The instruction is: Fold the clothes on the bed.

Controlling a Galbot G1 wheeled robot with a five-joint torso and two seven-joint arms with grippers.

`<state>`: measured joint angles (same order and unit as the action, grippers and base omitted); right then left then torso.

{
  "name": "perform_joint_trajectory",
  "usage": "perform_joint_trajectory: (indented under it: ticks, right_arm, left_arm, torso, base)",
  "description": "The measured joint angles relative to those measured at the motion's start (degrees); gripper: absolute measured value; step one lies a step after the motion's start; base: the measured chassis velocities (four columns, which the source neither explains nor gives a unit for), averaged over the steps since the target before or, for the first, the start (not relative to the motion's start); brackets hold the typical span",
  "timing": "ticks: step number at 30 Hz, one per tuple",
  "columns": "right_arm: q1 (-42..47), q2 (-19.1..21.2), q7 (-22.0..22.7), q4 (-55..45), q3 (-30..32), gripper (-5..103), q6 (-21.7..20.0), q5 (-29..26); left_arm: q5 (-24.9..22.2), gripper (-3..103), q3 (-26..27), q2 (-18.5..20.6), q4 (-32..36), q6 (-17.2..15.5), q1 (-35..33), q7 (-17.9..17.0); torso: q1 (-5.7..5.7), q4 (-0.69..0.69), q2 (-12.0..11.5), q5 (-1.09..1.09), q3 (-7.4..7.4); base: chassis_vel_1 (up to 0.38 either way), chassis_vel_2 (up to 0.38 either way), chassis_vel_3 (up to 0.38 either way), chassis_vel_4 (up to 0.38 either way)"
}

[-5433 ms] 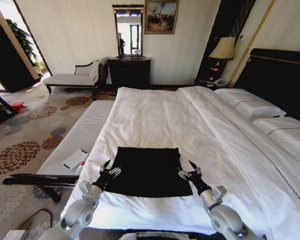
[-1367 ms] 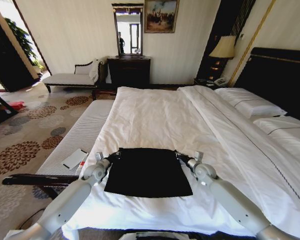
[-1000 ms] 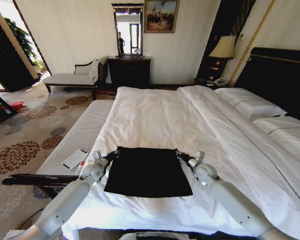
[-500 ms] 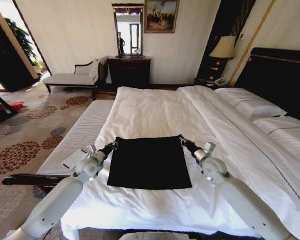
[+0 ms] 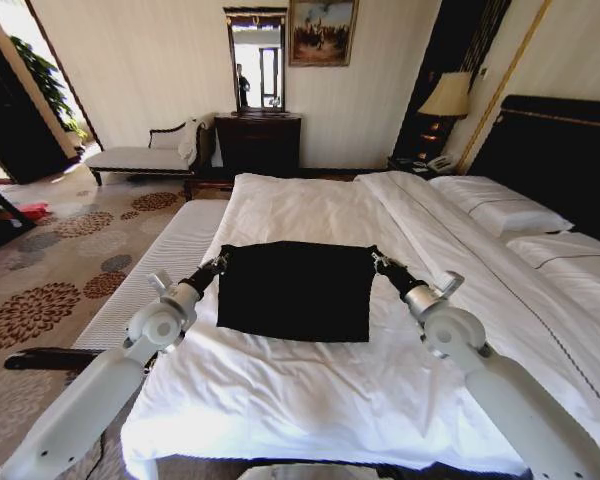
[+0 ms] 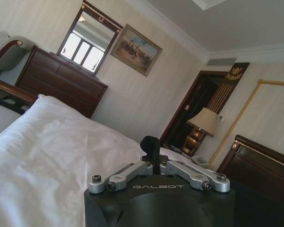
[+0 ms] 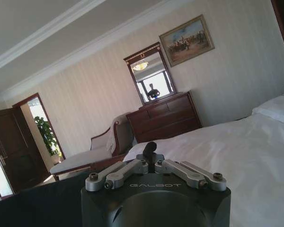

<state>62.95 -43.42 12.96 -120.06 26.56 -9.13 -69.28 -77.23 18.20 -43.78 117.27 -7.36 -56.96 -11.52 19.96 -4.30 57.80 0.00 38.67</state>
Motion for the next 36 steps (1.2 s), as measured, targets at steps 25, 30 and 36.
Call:
perform_joint_trajectory:
  ticks: [25,30,36]
  right_arm:
    - [27.5,-1.1,6.3,-22.2,23.7,1,-9.0,-6.3]
    - [23.5,-1.3,6.4,-15.5,17.9,1,-9.9,-4.4]
    - [14.1,-2.7,5.8,-3.6,6.9,1,-8.7,-2.5]
  left_arm:
    - [4.3,1,13.5,-5.1,20.8,0.0,-28.3,-0.8]
    - [4.8,1,11.9,-5.4,16.6,-0.1,-27.4,-1.0]
    - [6.9,1,5.0,-7.2,5.2,-0.2,-19.4,-0.2]
  torso:
    - [-0.02,-0.01,0.0,-0.01,-0.01]
    - [-0.02,0.0,0.0,0.01,0.0]
    - [0.0,-0.01,0.0,0.0,0.02]
  base:
    - [0.0,0.0,0.0,0.0]
    - [0.0,0.0,0.0,0.0]
    - [0.0,0.0,0.0,0.0]
